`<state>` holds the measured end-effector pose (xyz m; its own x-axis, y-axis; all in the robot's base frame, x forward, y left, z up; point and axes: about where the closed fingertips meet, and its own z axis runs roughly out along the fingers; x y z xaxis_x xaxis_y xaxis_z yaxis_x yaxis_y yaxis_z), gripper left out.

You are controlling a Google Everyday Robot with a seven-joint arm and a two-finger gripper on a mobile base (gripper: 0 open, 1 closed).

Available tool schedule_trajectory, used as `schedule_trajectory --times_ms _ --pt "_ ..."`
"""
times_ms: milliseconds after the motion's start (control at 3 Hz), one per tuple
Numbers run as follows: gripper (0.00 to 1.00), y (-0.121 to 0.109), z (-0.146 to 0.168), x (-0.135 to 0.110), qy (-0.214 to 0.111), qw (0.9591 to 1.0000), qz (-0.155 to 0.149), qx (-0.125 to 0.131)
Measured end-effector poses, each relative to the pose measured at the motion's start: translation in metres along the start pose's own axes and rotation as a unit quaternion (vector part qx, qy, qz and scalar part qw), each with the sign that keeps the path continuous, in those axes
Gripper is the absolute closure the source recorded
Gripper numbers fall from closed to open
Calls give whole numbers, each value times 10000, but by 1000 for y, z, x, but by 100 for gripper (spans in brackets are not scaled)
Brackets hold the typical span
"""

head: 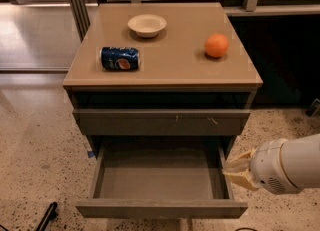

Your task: Close middle drawer

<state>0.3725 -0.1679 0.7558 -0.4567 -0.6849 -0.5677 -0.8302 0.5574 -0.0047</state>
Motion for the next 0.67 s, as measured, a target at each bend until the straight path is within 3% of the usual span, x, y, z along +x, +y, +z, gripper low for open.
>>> schedule_trajectory --times_ms 333,667 --pt "100 22 28 31 -127 9994 310 102" --pt "100 55 95 88 -220 9945 1014 -136"
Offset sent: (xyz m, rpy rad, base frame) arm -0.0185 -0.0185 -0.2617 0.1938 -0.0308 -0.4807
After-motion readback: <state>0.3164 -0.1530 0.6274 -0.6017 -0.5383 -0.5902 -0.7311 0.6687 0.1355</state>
